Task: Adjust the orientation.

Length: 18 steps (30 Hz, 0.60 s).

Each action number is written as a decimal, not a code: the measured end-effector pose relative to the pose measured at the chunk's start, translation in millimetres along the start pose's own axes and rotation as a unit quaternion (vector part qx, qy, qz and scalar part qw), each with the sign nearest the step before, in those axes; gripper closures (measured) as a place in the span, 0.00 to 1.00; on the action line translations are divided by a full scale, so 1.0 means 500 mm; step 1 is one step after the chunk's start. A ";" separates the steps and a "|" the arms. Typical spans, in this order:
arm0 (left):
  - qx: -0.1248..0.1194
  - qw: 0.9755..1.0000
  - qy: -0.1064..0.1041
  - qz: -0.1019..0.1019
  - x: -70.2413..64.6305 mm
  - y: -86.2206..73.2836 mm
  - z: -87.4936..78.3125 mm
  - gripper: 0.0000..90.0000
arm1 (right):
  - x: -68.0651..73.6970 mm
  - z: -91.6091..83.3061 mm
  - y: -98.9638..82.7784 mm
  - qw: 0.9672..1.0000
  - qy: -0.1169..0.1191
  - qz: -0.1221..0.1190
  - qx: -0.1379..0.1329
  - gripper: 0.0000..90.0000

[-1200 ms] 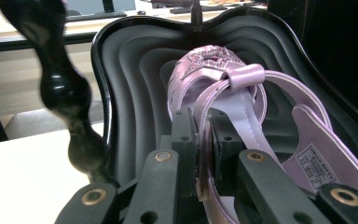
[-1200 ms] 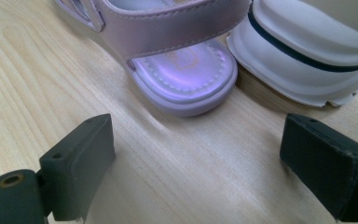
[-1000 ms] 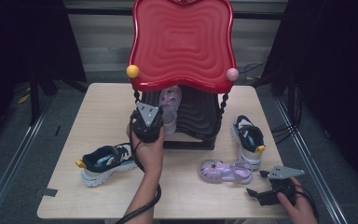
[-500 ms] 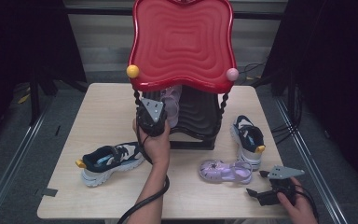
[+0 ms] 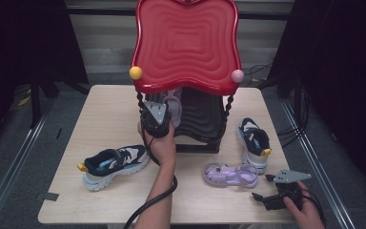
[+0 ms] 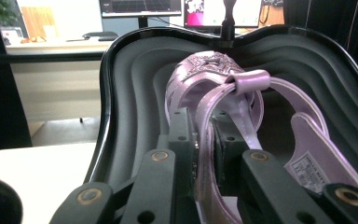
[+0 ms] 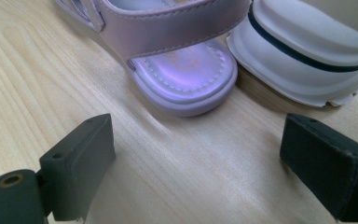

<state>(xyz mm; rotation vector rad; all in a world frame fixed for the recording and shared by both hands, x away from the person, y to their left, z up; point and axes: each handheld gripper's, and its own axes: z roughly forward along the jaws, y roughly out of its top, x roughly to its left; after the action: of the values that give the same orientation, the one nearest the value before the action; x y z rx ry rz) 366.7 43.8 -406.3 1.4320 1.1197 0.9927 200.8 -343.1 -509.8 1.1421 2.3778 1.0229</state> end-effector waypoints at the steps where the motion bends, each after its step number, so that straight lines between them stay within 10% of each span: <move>1: 0.003 1.000 -0.001 0.002 0.000 -0.001 0.000 0.89 | 0.000 0.000 0.000 1.000 0.000 0.000 0.000 0.10; 18: 0.029 0.999 -0.022 0.033 -0.005 0.011 -0.028 0.68 | 0.000 0.000 0.000 1.000 0.000 0.000 0.000 0.10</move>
<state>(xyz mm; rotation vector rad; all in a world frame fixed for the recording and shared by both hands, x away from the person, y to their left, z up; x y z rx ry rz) 353.1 44.2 -399.0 1.5392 1.0839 0.9762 200.8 -343.1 -509.8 1.1412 2.3781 1.0228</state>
